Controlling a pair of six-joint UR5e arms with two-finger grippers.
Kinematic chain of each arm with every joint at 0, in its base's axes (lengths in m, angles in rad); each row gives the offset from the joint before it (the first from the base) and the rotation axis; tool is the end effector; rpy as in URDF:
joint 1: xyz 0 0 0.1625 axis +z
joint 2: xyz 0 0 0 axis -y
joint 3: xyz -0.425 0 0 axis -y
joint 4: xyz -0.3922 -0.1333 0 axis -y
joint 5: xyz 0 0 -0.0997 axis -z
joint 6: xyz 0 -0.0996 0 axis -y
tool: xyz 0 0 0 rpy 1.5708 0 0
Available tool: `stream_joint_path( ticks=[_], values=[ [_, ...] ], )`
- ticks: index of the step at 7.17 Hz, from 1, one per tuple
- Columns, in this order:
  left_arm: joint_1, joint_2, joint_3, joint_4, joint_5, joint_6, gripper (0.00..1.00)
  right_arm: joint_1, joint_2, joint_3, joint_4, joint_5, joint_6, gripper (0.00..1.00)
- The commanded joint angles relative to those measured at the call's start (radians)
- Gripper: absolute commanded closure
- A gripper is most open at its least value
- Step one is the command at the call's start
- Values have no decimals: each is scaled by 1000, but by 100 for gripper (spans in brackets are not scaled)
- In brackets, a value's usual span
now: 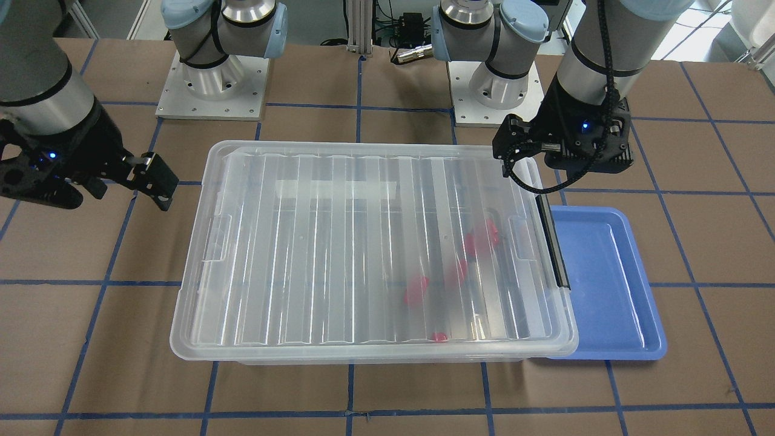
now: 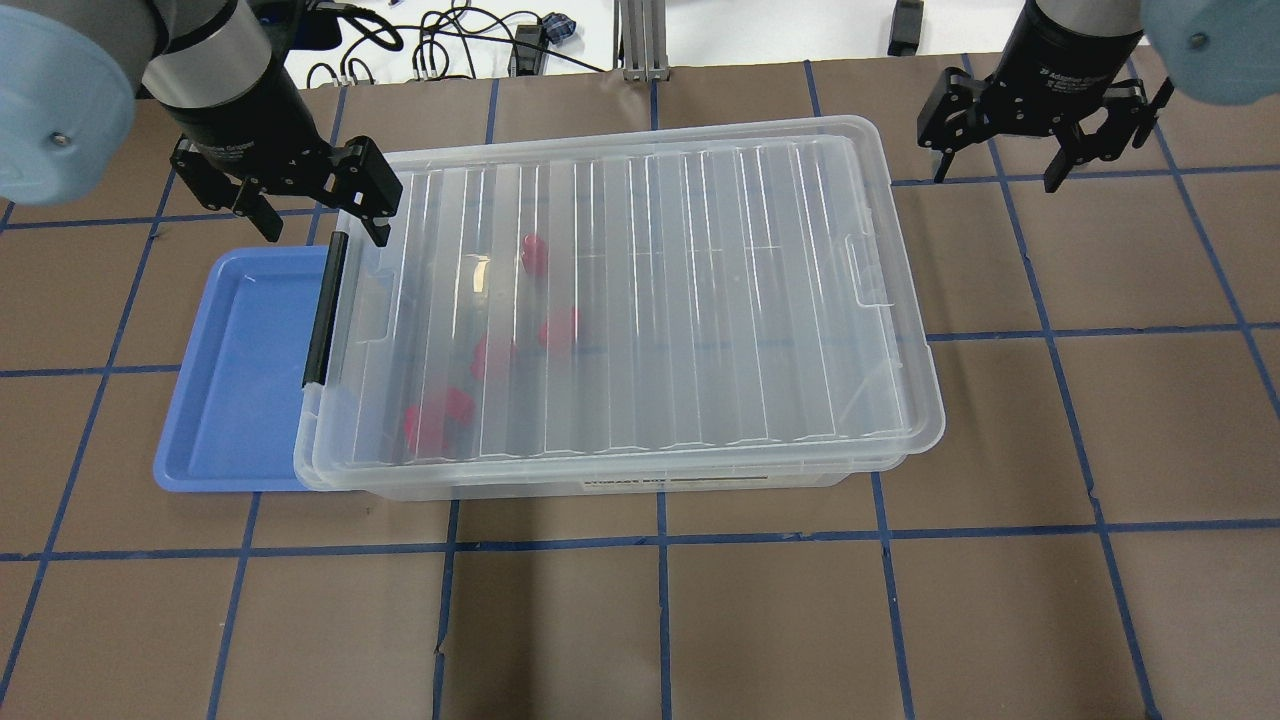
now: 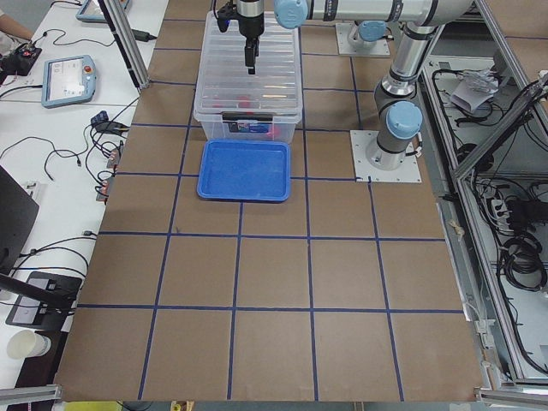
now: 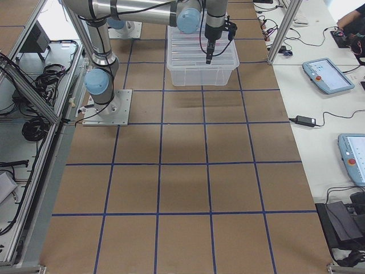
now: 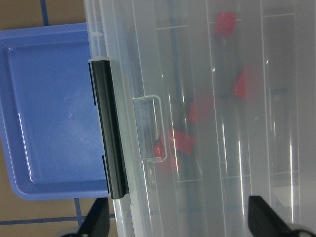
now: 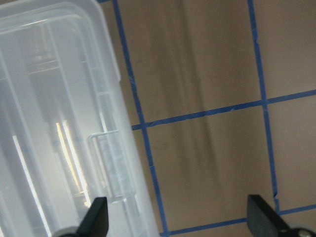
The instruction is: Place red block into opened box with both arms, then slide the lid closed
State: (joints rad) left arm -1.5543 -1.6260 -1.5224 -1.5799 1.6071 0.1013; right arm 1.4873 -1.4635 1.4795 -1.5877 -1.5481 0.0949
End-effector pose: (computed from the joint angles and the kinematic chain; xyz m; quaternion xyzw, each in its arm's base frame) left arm -0.1212 -0.5158 0.4831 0.0425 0.9989 0.0090 0.0177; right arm 0.0903 -0.5469 0.4793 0.0891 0.9960 -0.0004 0.0114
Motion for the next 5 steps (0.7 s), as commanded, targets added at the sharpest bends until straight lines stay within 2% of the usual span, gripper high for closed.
stream_joint_path(
  ticks=[1, 5],
  values=[
    [-1, -3, 16, 0, 1, -2, 0, 56, -67, 4, 32, 95, -15, 0],
    [-1, 9, -2, 54, -7, -9, 0, 64, -113, 83, 34, 23, -9, 0]
  ],
)
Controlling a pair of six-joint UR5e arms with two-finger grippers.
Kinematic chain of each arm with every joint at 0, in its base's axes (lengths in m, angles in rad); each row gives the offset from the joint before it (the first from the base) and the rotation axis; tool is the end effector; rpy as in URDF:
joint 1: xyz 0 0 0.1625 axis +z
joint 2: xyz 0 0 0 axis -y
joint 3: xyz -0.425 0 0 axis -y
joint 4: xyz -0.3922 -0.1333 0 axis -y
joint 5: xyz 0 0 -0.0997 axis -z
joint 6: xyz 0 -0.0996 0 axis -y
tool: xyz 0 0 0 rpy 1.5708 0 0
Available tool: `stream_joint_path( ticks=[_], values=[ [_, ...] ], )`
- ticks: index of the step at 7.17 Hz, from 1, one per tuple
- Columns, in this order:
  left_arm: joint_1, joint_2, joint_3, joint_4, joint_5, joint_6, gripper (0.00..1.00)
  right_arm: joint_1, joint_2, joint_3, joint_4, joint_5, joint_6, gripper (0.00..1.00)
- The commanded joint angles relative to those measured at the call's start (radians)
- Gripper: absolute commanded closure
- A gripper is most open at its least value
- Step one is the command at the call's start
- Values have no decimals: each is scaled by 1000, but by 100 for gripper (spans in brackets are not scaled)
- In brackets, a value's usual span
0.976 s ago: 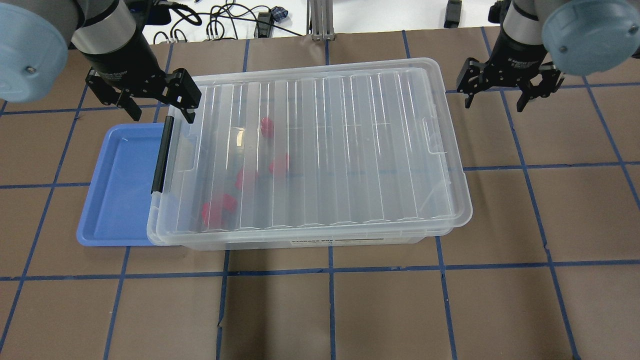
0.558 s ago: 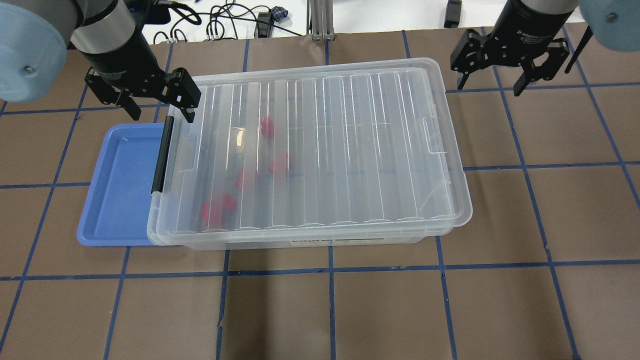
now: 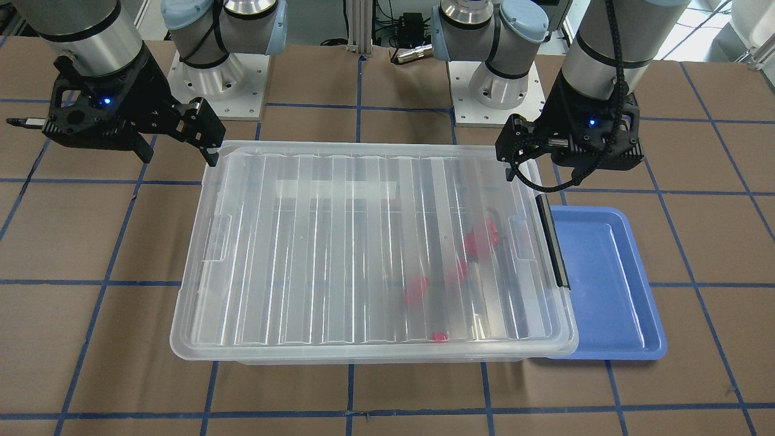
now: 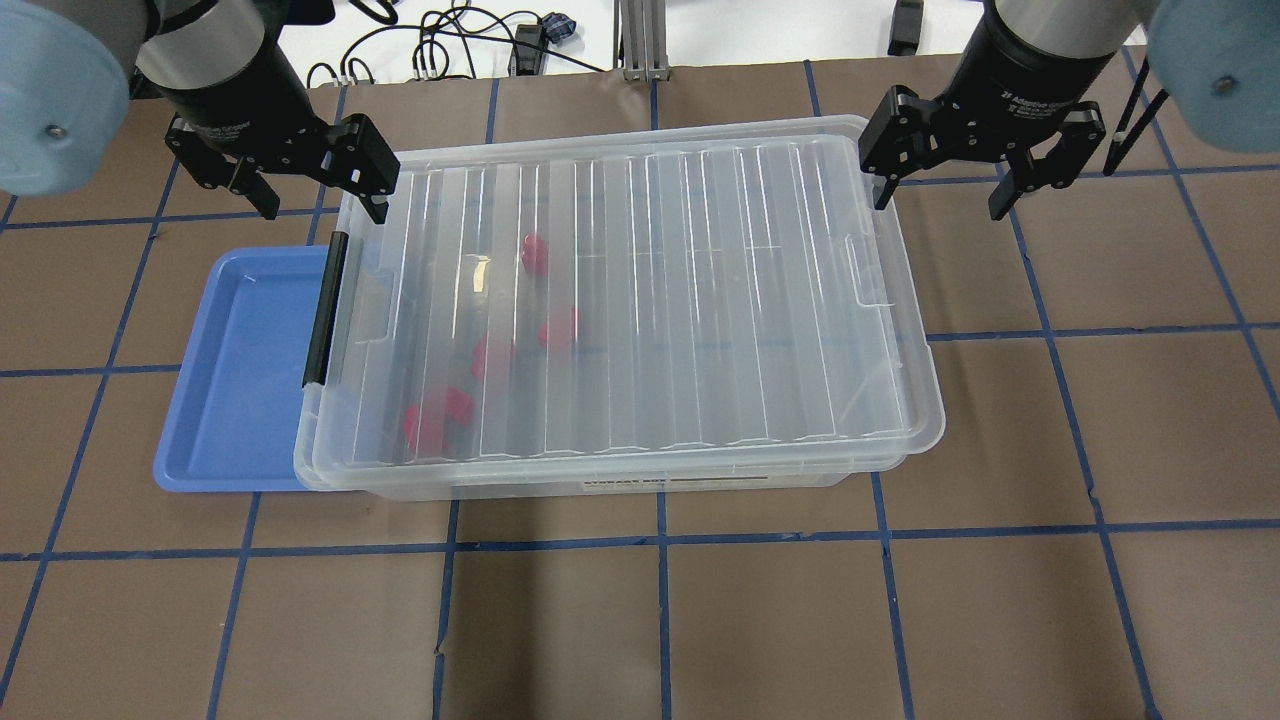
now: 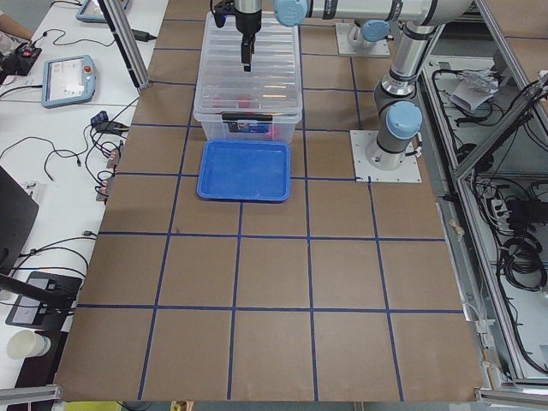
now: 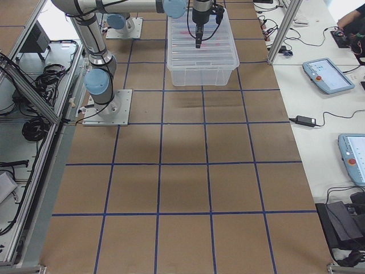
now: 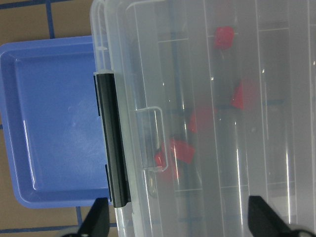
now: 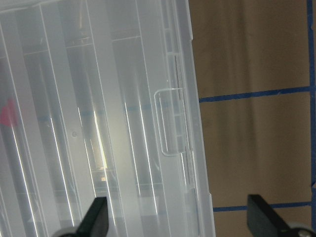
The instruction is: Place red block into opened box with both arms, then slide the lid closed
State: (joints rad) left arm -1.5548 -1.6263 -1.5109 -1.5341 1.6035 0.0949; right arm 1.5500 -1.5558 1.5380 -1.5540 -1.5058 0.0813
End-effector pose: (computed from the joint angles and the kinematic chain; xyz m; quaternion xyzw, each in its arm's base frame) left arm -0.1217 -0.5215 0.4932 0.0391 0.9989 -0.0196 0.0175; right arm 0.1294 -0.5011 0.4951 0.0510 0.9982 0.0005 0.0325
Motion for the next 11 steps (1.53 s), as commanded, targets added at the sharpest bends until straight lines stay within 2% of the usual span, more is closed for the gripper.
stream_joint_path(
  ticks=[1, 5, 6, 11],
  values=[
    [-1, 10, -14, 9, -20, -4, 0, -2, -32, 28, -1, -25, 3, 0],
    [-2, -1, -2, 9, -14, -7, 0, -16, -29, 22, -3, -39, -1, 0],
    [-1, -6, 8, 8, -11, -9, 0, -16, -30, 30, -1, -80, -1, 0],
    [-1, 11, 8, -11, -27, -12, 0, -13, -24, 20, -3, -63, -1, 0]
  ],
)
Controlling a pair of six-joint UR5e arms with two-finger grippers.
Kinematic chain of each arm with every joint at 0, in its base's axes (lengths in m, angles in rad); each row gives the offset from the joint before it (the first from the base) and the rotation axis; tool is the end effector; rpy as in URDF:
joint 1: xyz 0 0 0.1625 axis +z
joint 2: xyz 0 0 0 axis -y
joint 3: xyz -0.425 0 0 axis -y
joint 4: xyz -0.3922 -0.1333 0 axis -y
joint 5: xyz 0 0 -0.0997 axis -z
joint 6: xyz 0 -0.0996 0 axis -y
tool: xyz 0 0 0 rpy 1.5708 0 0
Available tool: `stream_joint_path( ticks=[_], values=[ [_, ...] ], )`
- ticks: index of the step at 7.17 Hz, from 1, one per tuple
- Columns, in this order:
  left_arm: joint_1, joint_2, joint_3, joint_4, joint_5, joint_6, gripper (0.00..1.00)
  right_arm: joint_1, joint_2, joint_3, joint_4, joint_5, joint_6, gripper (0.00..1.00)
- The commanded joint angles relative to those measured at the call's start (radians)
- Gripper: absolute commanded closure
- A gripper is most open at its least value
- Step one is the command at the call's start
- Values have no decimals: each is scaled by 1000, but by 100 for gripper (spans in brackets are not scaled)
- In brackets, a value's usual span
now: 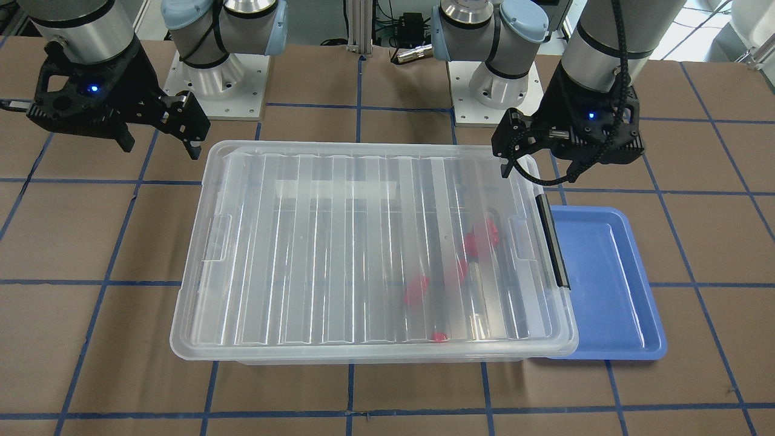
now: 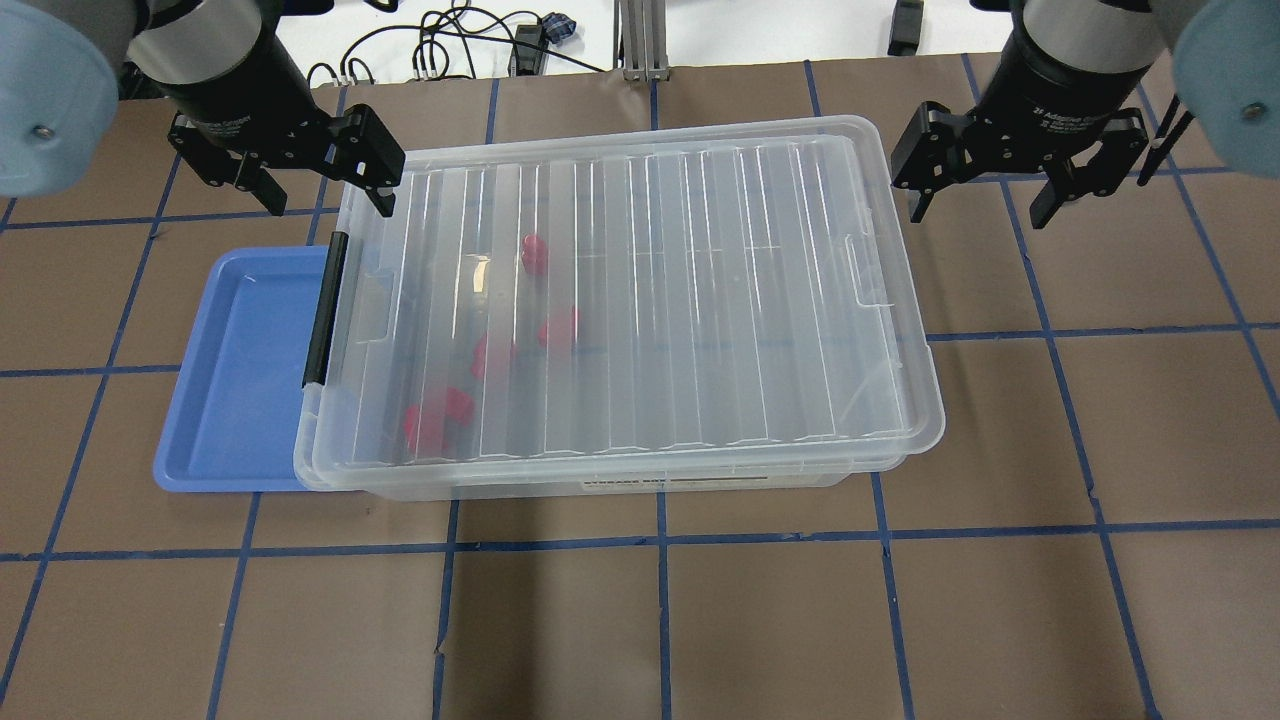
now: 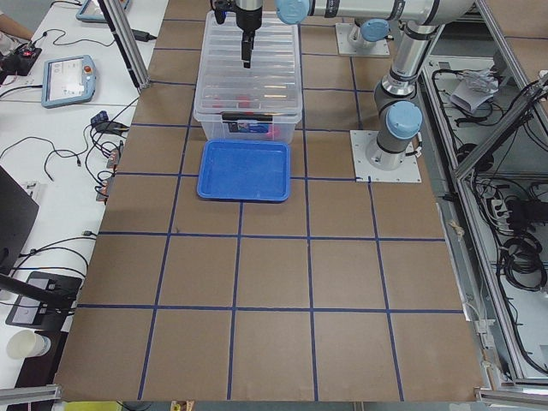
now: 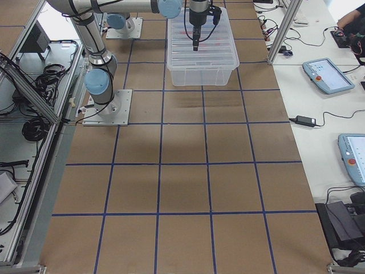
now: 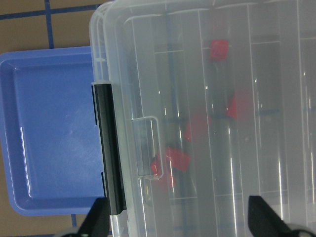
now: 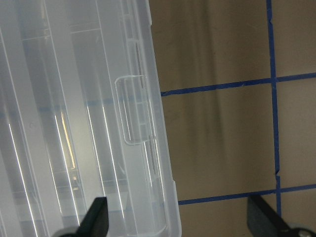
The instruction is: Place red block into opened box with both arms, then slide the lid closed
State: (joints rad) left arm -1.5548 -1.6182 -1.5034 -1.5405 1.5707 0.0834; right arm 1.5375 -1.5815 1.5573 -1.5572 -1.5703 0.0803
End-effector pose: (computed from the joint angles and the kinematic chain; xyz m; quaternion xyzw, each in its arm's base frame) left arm -0.1250 -0.5189 0.5004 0.0337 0.9991 -0.0251 0.0012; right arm 0.1170 -0.4925 0.4984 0.0568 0.9984 -0.0053 0.0004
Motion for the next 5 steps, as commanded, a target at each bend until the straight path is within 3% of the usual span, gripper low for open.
stream_joint_path(
  ticks=[1, 5],
  values=[
    [-1, 6, 2, -24, 8, -2, 0, 0, 0, -2, 0, 1, -1, 0],
    [-2, 9, 2, -50, 15, -2, 0, 1, -5, 9, -3, 1, 1, 0]
  ],
)
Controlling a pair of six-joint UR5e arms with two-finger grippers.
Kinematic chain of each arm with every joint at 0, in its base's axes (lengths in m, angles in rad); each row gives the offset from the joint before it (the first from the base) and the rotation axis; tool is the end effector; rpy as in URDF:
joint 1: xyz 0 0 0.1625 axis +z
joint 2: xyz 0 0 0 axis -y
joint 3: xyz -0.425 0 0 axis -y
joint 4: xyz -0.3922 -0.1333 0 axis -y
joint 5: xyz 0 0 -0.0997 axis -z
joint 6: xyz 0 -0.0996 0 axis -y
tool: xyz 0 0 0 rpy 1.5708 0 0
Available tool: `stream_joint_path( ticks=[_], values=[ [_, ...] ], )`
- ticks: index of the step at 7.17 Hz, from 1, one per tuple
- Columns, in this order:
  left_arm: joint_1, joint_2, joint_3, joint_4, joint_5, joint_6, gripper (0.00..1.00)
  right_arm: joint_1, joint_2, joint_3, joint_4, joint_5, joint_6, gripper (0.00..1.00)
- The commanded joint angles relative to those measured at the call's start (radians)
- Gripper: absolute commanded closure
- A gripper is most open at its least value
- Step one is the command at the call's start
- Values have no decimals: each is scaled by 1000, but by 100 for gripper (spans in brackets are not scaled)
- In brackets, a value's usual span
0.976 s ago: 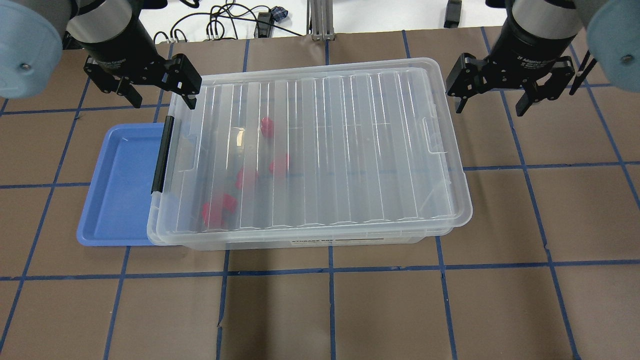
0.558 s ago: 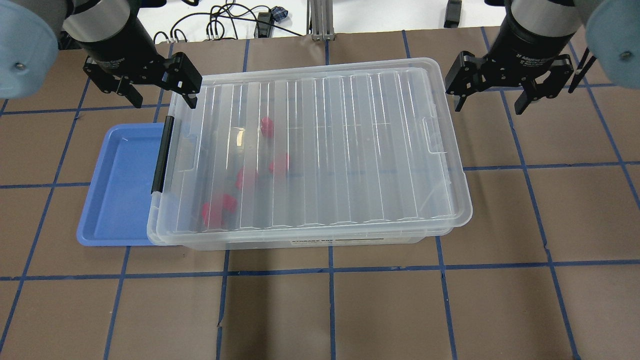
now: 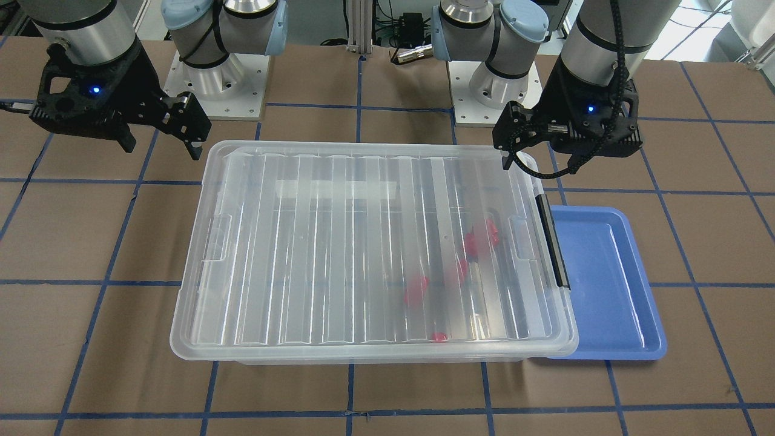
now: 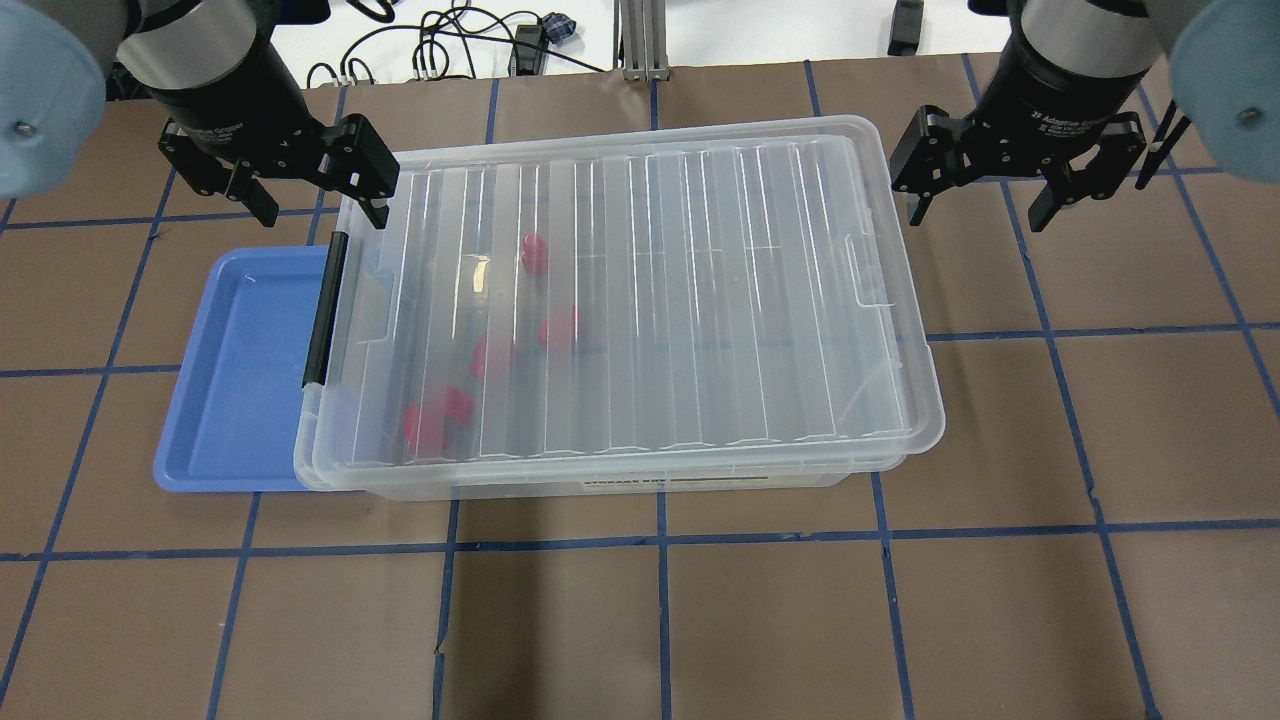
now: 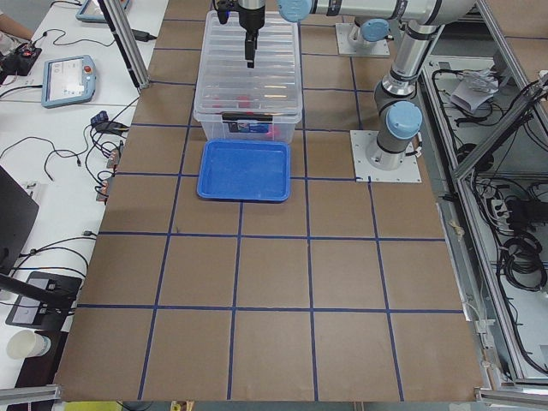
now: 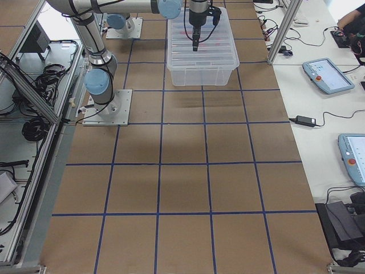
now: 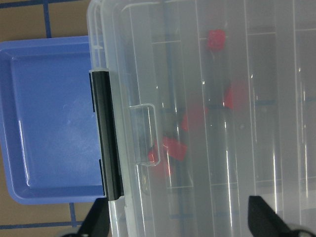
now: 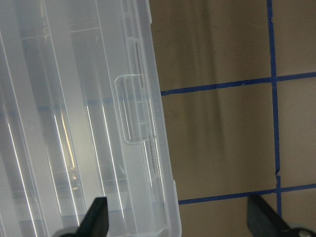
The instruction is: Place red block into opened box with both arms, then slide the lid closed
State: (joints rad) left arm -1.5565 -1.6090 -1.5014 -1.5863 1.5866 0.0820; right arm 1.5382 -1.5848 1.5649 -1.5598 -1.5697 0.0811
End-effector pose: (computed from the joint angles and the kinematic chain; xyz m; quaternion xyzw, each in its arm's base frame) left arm -0.1244 -0.5113 0.5014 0.0338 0.9994 -0.0075 0.0083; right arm 0.1175 -0.4908 0.4966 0.0568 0.9984 -0.0044 0.0007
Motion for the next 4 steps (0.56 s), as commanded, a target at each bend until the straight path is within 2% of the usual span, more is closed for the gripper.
stream_joint_path(
  ticks=[1, 4],
  values=[
    [1, -3, 0, -1, -7, -1, 0, 0, 2, 1, -2, 0, 0, 0],
    [-1, 0, 0, -4, -2, -1, 0, 2, -1, 3, -3, 0, 0, 0]
  ],
)
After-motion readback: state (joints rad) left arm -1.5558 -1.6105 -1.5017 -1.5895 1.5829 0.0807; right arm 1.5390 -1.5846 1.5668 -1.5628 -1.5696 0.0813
